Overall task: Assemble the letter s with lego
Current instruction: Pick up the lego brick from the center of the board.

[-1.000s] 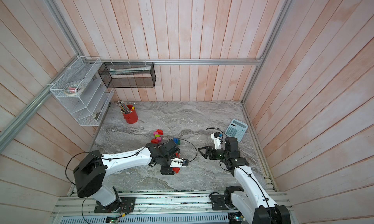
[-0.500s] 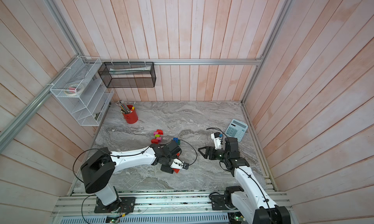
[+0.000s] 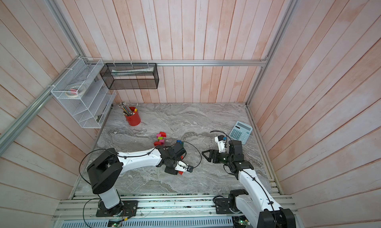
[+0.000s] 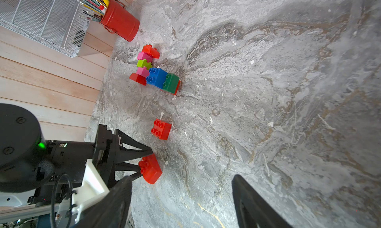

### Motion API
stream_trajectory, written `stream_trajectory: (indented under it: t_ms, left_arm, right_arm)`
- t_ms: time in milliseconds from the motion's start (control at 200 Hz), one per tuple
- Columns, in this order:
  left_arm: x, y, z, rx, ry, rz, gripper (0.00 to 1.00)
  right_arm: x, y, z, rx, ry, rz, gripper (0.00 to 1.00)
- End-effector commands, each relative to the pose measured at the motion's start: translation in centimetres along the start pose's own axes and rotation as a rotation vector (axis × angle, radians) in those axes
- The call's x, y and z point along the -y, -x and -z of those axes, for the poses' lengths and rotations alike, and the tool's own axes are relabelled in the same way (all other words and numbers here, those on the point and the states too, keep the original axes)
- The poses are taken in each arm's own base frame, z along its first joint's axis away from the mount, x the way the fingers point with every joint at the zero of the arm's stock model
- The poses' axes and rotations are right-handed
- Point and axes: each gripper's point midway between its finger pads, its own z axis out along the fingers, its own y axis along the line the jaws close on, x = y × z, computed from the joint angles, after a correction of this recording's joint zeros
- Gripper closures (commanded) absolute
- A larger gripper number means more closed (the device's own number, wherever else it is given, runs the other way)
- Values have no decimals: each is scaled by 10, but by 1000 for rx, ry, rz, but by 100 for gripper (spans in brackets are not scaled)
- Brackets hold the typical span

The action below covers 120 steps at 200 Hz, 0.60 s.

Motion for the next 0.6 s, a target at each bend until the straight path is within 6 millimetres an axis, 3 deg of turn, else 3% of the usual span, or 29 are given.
stream_trajectory:
  t_ms: [0, 310, 425, 555, 595]
  left_arm:
    - [-3, 3, -1, 4, -16, -2, 56]
    - [-3, 6, -4, 6, -36, 20, 59]
    - [-2, 7, -3, 9, -43, 32, 65]
    - [-3, 11, 5, 19, -45, 51, 67]
    - [-12, 2, 9, 14, -37, 89, 67]
  right_arm:
    - [-2, -3, -2, -9, 19, -6, 22]
    - [-3, 0, -3, -11, 26, -2, 23]
    - [-2, -1, -4, -15, 25, -6, 23]
    - [-3, 1, -4, -10, 28, -5, 24]
    - [-4, 3, -4, -9, 31, -2, 24]
